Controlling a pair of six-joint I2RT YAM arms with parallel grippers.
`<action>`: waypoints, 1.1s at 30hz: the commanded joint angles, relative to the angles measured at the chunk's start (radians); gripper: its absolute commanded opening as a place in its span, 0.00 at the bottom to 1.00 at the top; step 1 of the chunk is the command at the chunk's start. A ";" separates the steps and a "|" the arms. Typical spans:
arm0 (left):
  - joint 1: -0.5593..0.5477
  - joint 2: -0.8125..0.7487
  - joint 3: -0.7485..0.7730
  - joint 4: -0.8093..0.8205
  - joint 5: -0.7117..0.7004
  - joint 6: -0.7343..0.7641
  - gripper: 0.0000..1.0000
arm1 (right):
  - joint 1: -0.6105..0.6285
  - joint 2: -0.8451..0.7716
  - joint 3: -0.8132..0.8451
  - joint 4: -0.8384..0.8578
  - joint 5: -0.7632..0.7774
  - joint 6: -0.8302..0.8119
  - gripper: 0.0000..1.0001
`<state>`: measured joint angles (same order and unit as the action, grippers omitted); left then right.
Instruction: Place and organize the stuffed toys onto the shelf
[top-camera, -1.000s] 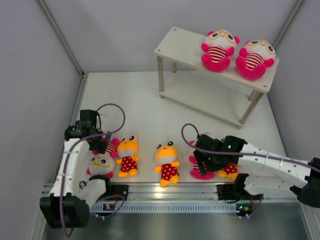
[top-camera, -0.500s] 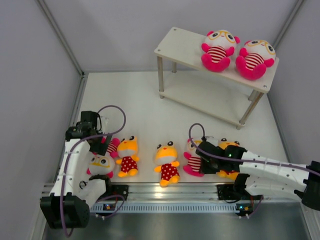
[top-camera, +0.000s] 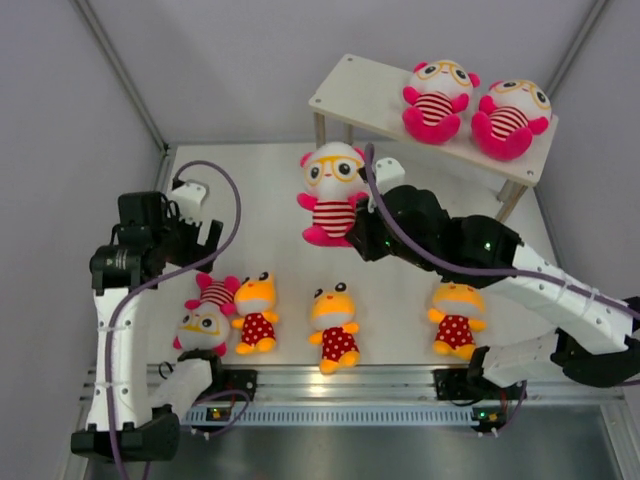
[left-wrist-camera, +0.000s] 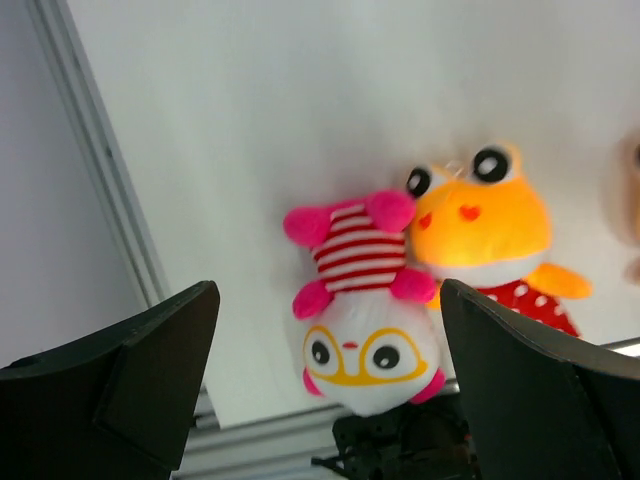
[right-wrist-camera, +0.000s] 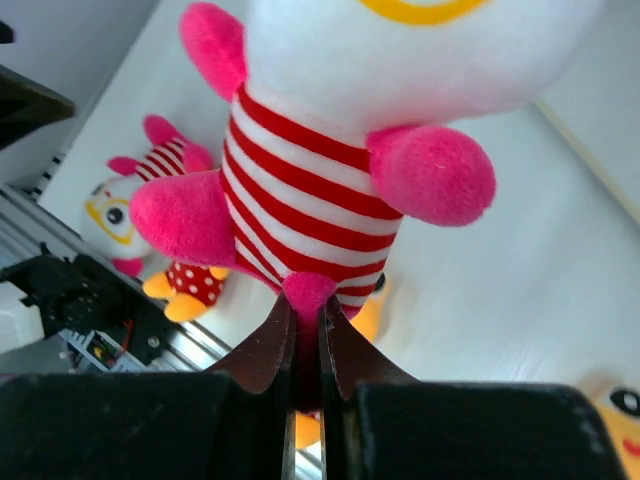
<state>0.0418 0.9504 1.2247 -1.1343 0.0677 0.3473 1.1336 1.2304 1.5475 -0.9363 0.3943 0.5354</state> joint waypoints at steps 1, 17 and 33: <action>0.004 -0.009 0.168 -0.019 0.275 -0.034 0.98 | 0.046 0.125 0.140 0.068 0.012 -0.216 0.00; 0.004 0.028 0.407 -0.025 0.543 -0.172 0.98 | 0.163 0.362 0.335 0.317 -0.129 -0.351 0.00; 0.003 -0.038 0.320 -0.027 0.604 -0.116 0.95 | 0.157 0.296 0.230 0.375 -0.081 -0.314 0.00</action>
<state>0.0414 0.9447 1.5761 -1.1679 0.6163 0.2001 1.2869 1.5574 1.7664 -0.6277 0.2863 0.2131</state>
